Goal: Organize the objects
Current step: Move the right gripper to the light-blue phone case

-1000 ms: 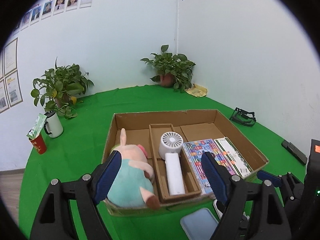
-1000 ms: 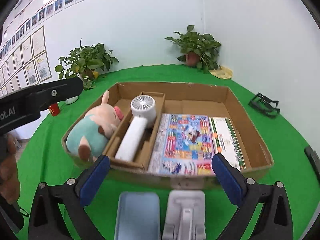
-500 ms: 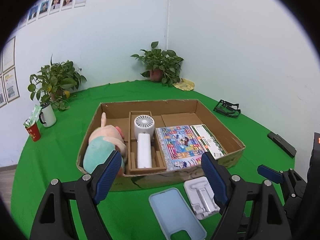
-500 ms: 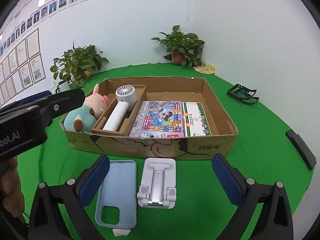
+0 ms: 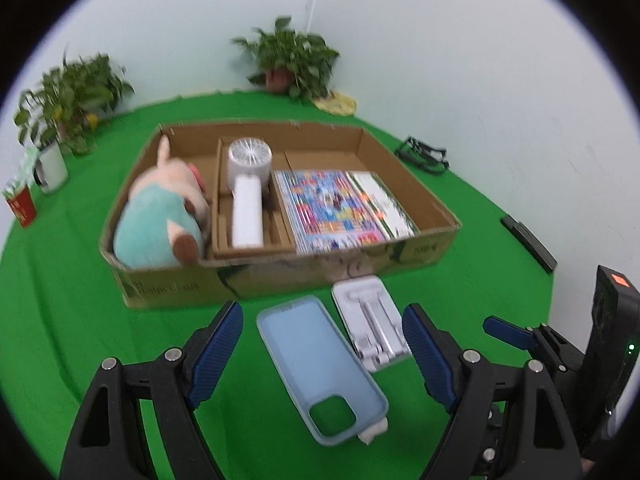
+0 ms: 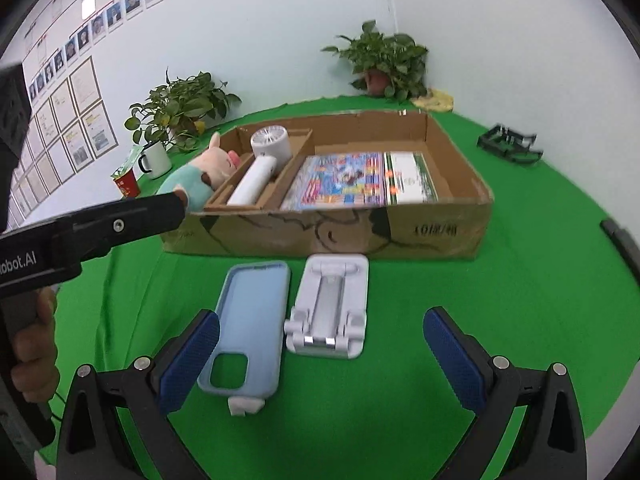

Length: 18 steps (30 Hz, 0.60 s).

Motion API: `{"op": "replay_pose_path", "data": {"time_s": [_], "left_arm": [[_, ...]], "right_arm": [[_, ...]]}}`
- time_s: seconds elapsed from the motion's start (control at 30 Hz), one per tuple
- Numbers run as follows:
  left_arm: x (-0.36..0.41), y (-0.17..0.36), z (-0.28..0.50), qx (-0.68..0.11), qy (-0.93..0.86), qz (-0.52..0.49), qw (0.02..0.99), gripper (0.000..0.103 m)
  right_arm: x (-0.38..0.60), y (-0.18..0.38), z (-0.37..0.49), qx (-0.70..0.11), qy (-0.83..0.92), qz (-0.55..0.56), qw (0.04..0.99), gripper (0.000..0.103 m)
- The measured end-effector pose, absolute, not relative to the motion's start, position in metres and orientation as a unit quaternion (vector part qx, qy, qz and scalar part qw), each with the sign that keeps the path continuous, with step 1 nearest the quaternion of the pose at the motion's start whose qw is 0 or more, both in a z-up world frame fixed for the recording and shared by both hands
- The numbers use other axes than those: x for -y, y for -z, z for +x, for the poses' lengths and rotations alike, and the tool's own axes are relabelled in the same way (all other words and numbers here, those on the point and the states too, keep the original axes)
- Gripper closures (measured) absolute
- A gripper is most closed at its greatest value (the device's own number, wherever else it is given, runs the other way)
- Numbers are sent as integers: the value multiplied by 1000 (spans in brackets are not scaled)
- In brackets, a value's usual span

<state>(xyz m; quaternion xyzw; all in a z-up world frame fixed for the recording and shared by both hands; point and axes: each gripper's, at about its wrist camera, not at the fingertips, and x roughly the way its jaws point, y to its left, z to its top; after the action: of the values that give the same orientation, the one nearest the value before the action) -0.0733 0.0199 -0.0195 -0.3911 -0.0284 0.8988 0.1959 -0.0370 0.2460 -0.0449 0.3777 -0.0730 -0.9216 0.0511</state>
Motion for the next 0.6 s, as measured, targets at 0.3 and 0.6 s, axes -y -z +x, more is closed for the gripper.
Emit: {"op": "replay_pose_path", "data": {"time_s": [0.3,0.6], "left_arm": [[-2,65,-85,94,-843,-479,226,24],[6,104,-88,100,-813,-541,188,63]], "right_arm": [[-206,84,-38,80,889,432,129,8],[-199,107,-64,87,872,472,94,56]]}}
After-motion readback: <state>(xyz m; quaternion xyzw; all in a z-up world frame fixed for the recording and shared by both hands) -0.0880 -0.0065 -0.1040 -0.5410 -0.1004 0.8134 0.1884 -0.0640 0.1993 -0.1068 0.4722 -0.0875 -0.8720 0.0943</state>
